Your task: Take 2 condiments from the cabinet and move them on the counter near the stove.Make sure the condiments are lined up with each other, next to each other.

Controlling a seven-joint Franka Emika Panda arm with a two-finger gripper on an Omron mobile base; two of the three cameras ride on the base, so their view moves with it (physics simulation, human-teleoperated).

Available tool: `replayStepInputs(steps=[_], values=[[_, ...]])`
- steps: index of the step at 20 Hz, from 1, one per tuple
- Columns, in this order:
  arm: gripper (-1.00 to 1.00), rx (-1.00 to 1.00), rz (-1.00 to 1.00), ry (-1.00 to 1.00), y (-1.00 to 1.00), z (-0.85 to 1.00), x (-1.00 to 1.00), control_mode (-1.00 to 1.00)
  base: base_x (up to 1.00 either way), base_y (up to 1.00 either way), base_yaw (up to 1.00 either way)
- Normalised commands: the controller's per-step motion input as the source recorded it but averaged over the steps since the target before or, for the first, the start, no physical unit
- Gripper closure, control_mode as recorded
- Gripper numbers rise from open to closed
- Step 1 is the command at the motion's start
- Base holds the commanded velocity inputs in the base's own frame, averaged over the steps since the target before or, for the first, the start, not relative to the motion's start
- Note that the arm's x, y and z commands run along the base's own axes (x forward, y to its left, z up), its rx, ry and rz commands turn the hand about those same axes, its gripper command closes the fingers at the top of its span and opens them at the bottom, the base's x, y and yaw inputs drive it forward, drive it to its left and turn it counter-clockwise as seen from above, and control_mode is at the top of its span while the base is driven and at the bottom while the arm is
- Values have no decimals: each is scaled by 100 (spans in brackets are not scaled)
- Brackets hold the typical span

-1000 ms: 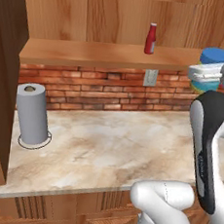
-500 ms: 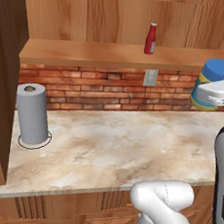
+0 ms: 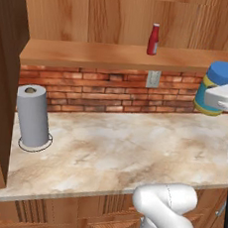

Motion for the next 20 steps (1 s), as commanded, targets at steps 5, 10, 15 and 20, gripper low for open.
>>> replayStepInputs(steps=[5,10,15,20], values=[[100,0,0,0,0,-4,0,-100,0,0,0],[100,0,0,0,0,0,0,100,-8,0,0],[100,0,0,0,0,0,0,100,-94,-10,-7],[100,0,0,0,0,0,0,100,-92,-10,-16]])
